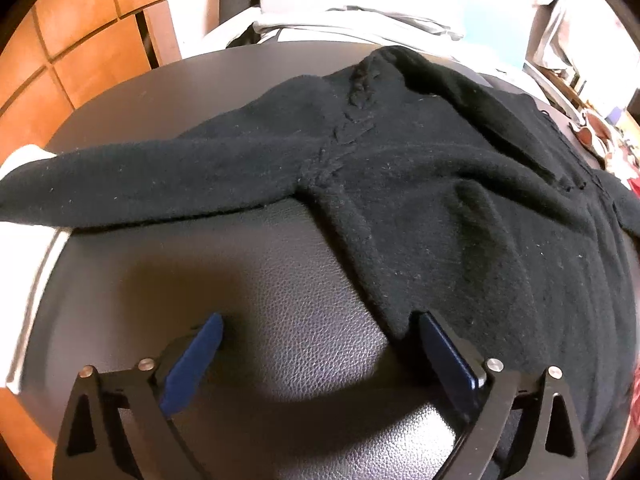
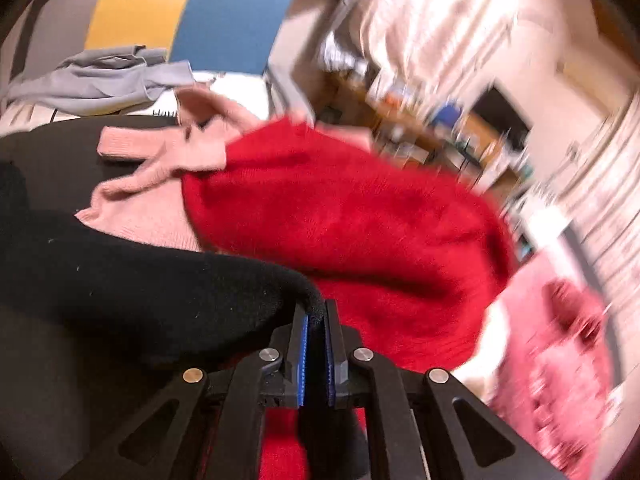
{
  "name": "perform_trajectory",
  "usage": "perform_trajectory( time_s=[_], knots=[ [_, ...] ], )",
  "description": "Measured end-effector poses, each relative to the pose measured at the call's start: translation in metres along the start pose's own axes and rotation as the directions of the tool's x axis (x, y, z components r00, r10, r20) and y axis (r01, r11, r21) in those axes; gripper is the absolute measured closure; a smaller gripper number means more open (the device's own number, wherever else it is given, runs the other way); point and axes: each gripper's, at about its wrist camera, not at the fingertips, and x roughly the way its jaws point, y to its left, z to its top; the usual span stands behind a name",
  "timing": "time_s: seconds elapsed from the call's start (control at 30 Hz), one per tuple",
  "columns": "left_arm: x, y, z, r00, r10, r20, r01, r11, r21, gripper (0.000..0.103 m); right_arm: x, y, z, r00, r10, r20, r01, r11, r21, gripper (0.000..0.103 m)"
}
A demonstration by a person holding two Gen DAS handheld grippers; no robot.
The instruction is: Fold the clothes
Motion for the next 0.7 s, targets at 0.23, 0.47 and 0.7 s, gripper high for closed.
perform_trajectory(
  time_s=[0.23, 0.47, 0.7],
  knots=[
    [0.005, 0.002, 0.009, 1.0, -0.024, -0.019, 0.024, 1.0, -0.02, 0.003, -0.045, 0.026, -0.009, 0.989, -0.047, 0.14, 0.031, 0.993, 0.114, 0.078],
    [-0.011, 0.007, 0.007, 0.974, -0.226, 0.013, 0.225, 0.962, -0.152, 0.003, -0.123, 0.097, -0.057, 0.819, 0.54, 0.194, -0.561, 0.825, 0.073, 0.06],
    [-0.014, -0.019, -0.01, 0.944, -0.325, -0.05, 0.315, 0.937, -0.149, 0.003, -0.124, 0.173, -0.136, 0.684, 0.729, -0.029, -0.726, 0.684, 0.068, 0.06]
  ],
)
